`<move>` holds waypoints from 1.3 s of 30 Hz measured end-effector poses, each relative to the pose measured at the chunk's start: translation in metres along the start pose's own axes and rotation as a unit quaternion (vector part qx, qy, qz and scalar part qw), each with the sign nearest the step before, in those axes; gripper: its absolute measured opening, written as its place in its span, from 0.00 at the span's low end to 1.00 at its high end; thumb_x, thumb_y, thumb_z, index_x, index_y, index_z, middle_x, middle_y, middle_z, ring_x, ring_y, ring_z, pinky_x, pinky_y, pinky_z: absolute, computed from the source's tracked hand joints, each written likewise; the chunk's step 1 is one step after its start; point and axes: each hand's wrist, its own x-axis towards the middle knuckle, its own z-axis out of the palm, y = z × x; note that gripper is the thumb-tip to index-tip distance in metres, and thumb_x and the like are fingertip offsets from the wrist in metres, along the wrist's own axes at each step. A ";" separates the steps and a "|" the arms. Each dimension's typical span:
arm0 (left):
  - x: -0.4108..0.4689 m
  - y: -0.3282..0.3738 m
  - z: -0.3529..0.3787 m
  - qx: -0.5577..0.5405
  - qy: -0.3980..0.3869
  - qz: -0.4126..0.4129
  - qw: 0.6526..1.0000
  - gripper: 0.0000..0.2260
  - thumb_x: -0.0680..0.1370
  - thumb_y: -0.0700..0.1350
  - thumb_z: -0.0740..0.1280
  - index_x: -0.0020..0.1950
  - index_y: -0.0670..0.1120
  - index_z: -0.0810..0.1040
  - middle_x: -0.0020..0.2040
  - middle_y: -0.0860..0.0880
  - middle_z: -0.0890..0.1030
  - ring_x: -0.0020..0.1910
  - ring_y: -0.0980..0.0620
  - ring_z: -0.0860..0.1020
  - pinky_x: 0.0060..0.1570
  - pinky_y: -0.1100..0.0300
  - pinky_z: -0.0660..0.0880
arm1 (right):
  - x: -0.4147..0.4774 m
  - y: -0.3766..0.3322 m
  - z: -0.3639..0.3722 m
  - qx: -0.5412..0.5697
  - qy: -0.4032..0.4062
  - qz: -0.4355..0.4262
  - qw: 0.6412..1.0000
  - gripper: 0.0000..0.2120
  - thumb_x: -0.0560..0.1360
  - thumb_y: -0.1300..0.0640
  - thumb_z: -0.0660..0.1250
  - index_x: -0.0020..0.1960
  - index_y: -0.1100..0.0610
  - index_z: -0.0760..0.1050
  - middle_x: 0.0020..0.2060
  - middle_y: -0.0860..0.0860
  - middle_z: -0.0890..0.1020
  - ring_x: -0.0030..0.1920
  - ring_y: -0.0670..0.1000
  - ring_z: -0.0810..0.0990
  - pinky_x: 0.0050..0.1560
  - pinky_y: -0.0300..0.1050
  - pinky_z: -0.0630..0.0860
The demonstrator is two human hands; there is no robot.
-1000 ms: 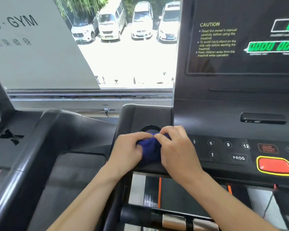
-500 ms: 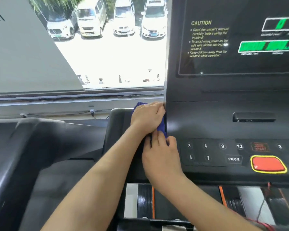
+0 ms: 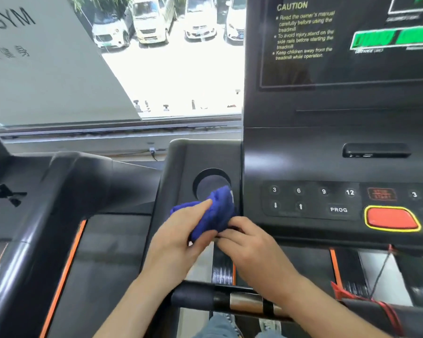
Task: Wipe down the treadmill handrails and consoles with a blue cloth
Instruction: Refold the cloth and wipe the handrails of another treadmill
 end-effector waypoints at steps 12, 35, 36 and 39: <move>-0.023 0.074 0.086 0.109 0.014 -0.134 0.985 0.24 0.57 0.48 0.81 0.46 0.50 0.71 0.37 0.51 0.71 0.29 0.46 0.74 0.26 0.62 0.64 | -0.090 0.031 -0.024 -0.050 0.018 0.073 0.996 0.09 0.69 0.65 0.59 0.37 0.57 0.78 0.38 0.51 0.81 0.42 0.54 0.78 0.38 0.44 0.77; -0.016 0.115 0.105 0.056 -0.030 -0.120 0.991 0.16 0.70 0.60 0.70 0.38 0.50 0.68 0.41 0.49 0.80 0.44 0.45 0.77 0.37 0.56 0.64 | -0.093 0.031 -0.017 0.328 0.182 0.591 0.715 0.15 0.71 0.54 0.68 0.27 0.56 0.71 0.23 0.52 0.76 0.30 0.56 0.78 0.40 0.59 0.80; -0.015 0.108 0.093 0.073 -0.017 -0.123 0.990 0.18 0.70 0.62 0.70 0.38 0.51 0.68 0.40 0.50 0.80 0.44 0.46 0.77 0.38 0.56 0.65 | -0.088 0.026 -0.013 0.352 0.185 0.594 0.699 0.15 0.72 0.55 0.68 0.28 0.56 0.72 0.24 0.54 0.78 0.31 0.57 0.80 0.41 0.61 0.81; -0.025 0.067 0.042 0.137 0.031 -0.174 0.975 0.18 0.69 0.65 0.69 0.40 0.51 0.71 0.39 0.50 0.81 0.43 0.46 0.77 0.41 0.54 0.71 | -0.050 -0.001 0.016 0.363 0.138 0.580 0.716 0.15 0.72 0.51 0.67 0.31 0.59 0.74 0.25 0.55 0.79 0.30 0.57 0.80 0.40 0.62 0.81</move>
